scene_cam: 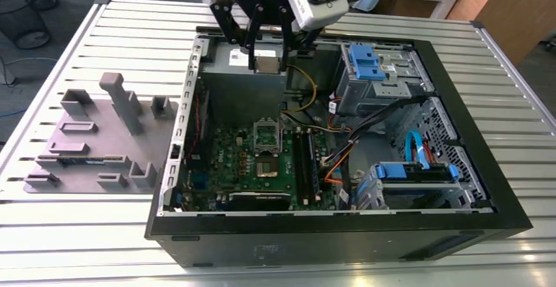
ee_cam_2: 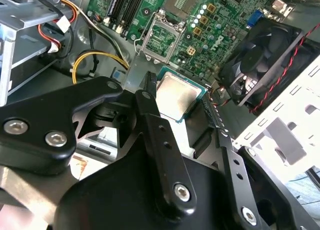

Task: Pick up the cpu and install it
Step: 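Pick up the cpu and move it towards the insertion slot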

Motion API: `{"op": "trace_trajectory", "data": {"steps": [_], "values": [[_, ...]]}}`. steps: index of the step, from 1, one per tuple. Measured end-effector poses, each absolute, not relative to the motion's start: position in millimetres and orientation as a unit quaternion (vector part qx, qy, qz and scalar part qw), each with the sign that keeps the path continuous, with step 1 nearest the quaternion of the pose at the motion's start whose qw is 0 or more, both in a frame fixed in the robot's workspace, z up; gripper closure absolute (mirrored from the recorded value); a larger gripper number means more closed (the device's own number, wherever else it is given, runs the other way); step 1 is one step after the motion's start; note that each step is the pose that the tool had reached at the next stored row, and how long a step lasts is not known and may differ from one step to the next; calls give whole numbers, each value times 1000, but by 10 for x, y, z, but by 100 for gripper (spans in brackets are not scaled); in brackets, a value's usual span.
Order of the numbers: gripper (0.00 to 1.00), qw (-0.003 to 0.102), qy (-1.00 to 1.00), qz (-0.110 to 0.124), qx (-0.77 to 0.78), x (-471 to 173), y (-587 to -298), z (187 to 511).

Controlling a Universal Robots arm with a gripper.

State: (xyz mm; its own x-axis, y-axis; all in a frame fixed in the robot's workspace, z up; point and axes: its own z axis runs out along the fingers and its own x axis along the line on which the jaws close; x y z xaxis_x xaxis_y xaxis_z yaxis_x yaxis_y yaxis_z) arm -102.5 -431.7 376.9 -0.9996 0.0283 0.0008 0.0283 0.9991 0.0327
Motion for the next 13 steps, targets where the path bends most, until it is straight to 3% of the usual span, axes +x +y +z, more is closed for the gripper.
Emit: {"op": "trace_trajectory", "data": {"steps": [13], "values": [[53,0,-1000,-16,-15,-1026,-4424,3613]]}}
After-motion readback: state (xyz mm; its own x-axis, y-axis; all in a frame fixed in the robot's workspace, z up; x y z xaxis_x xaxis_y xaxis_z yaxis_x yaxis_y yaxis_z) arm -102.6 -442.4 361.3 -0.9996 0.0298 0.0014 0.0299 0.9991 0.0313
